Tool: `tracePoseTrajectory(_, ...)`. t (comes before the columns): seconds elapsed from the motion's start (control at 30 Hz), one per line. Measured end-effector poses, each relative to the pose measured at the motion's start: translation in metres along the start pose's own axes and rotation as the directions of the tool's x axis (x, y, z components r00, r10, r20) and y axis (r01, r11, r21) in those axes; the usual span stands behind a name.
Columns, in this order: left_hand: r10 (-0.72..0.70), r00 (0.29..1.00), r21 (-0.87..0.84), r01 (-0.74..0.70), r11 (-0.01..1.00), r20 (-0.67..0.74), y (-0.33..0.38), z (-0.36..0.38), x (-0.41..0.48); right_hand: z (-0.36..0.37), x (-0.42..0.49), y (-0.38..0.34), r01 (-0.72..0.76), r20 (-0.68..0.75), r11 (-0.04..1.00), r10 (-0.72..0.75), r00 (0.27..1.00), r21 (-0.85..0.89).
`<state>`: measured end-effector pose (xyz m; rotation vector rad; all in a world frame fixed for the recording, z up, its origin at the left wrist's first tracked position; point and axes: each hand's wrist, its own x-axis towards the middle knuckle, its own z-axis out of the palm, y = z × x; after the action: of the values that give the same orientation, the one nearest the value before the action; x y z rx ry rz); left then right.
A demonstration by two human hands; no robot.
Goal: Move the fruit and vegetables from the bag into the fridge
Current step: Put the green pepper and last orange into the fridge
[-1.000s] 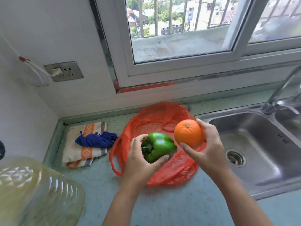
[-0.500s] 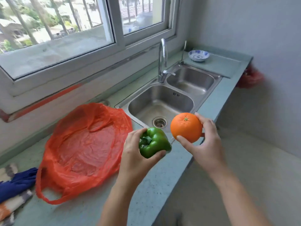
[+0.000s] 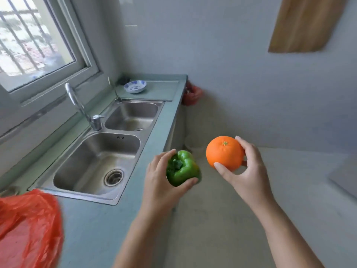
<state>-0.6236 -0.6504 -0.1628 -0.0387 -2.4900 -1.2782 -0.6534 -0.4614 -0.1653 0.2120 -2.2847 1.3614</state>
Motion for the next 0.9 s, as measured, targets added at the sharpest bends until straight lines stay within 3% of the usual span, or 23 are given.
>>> tracePoseTrajectory(0.2, 0.109, 0.986, -0.075, -0.100, 0.992, 0.126, 0.079, 0.117, 0.036, -0.116, 0.037, 0.067, -0.051, -0.173, 0.996, 0.039, 0.984, -0.067)
tracePoseTrajectory(0.43, 0.162, 0.956, -0.239, -0.102, 0.966, 0.244, 0.163, 0.249, 0.058, -0.239, 0.061, 0.144, -0.133, -0.301, 0.985, 0.094, 0.949, -0.113)
tracePoseTrajectory(0.9, 0.357, 0.763, -0.363, -0.172, 0.916, 0.538, 0.283, 0.467, 0.084, -0.420, 0.059, 0.257, -0.416, -0.591, 0.906, 0.291, 0.752, -0.084)
